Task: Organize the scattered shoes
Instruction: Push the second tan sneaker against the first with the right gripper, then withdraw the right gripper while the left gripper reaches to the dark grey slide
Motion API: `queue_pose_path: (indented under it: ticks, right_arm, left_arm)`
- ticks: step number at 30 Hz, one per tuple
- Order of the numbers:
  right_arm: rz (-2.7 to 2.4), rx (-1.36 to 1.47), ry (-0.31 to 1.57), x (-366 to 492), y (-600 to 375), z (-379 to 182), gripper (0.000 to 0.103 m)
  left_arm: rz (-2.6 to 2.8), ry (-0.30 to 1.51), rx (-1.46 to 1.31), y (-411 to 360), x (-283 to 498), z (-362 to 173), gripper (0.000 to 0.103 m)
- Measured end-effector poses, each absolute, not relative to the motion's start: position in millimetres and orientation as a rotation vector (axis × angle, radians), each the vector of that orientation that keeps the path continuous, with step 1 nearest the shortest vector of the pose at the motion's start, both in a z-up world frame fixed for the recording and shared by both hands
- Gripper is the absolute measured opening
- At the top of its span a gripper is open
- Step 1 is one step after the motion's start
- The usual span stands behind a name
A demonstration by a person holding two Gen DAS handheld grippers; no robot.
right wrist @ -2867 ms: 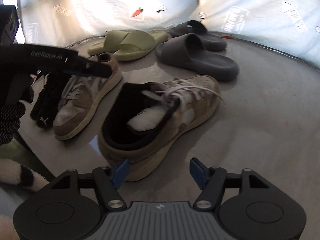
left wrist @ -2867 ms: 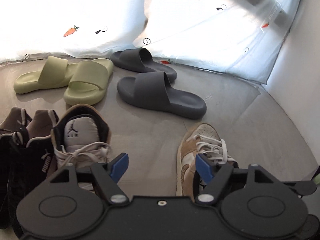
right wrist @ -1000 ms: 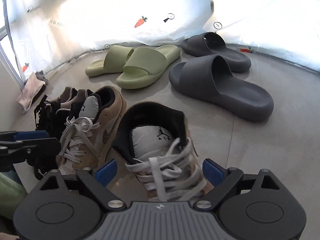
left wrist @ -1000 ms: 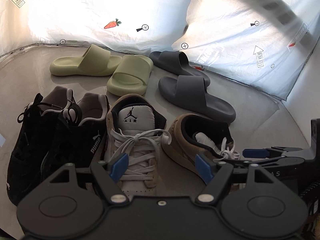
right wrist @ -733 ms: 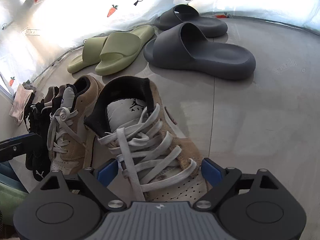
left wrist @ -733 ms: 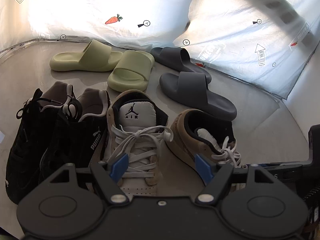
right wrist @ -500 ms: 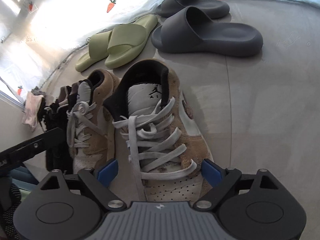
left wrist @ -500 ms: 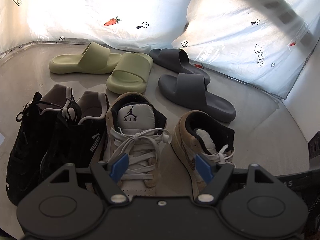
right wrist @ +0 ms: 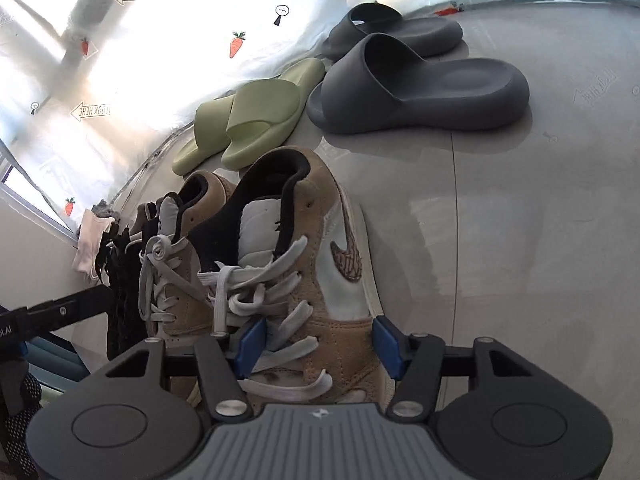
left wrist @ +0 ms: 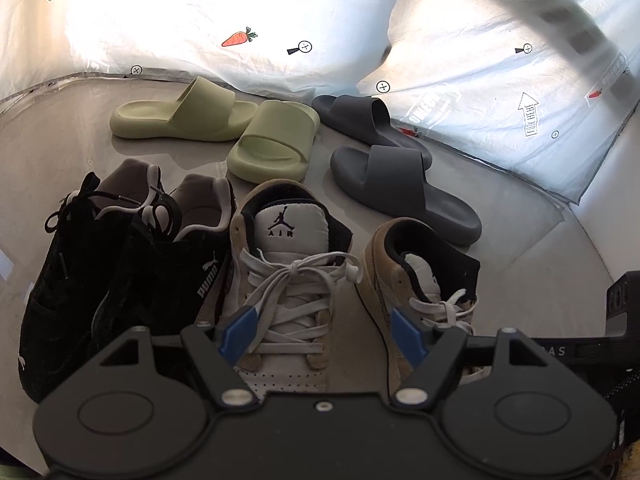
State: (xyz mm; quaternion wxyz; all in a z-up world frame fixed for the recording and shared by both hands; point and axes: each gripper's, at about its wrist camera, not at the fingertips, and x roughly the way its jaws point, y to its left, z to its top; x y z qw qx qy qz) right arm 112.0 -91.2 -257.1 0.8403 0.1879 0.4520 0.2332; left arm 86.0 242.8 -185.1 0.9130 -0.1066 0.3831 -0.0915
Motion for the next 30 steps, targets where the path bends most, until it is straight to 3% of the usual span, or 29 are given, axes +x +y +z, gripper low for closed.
queue_pose_path:
  ticks: [11, 26, 27, 29, 30]
  right_arm:
    - [0.509, 0.357, 0.958, 127, -47, -256, 0.058]
    - [0.451, 0.575, 1.002, 132, -56, -256, 0.061]
    - [0.456, 0.600, 1.002, 132, -61, -257, 0.064]
    - [0.450, 0.633, 0.982, 129, -74, -254, 0.088]
    - [0.430, 0.633, 0.952, 125, -83, -250, 0.090]
  left_arm:
    - [-0.177, 0.782, -0.214, 250, 84, -184, 0.075]
    - [-0.204, 0.758, -0.205, 224, 91, -175, 0.075]
    - [-0.208, 0.749, -0.195, 218, 92, -173, 0.075]
    - [-0.220, 0.739, -0.193, 206, 97, -170, 0.075]
    - [-0.227, 0.736, -0.194, 199, 101, -169, 0.075]
